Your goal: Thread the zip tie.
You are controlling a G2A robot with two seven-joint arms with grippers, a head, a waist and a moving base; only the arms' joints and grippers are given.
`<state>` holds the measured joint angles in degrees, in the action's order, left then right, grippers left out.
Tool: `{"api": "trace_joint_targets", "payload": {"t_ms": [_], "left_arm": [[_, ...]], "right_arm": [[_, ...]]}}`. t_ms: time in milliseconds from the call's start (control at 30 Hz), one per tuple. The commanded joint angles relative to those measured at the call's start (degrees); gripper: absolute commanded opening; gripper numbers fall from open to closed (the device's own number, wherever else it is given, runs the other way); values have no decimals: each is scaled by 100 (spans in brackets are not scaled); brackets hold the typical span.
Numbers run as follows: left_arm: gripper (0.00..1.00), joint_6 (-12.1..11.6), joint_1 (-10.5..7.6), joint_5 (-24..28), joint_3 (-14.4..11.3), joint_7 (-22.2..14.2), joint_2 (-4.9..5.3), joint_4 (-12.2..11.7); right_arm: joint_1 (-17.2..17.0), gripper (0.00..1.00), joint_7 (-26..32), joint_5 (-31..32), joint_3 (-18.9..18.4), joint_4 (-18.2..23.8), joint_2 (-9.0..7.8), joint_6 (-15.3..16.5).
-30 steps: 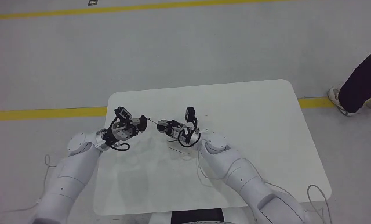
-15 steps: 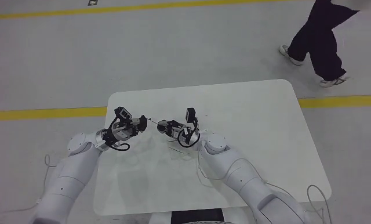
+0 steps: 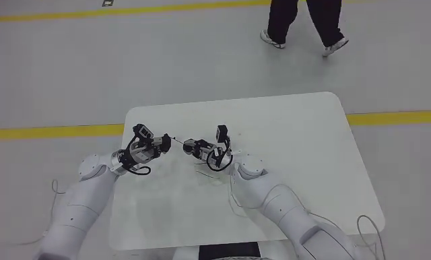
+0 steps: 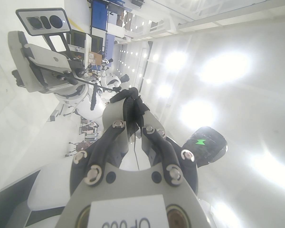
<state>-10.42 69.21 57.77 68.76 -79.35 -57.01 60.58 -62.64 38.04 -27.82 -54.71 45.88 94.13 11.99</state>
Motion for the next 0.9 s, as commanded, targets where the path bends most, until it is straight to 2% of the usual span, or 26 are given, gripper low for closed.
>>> {"api": "trace_joint_targets", "payload": {"t_ms": [0,100,200,833,867], "left_arm": [[0,0,0,0,0,0,0,0],[0,11,11,-3,-6,84,-3,29],[0,41,83,-16,14,244,0,179],[0,92,231,-21,207,312,33,360],[0,95,230,-24,209,314,33,361]], "right_arm": [[0,0,-2,-2,2,3,-1,-7],[0,0,-5,-4,4,6,-2,-8],[-2,0,-9,-8,6,8,-3,-3],[-4,0,-57,-38,13,5,-6,-7],[-9,35,-74,-50,11,9,-5,-12]]}}
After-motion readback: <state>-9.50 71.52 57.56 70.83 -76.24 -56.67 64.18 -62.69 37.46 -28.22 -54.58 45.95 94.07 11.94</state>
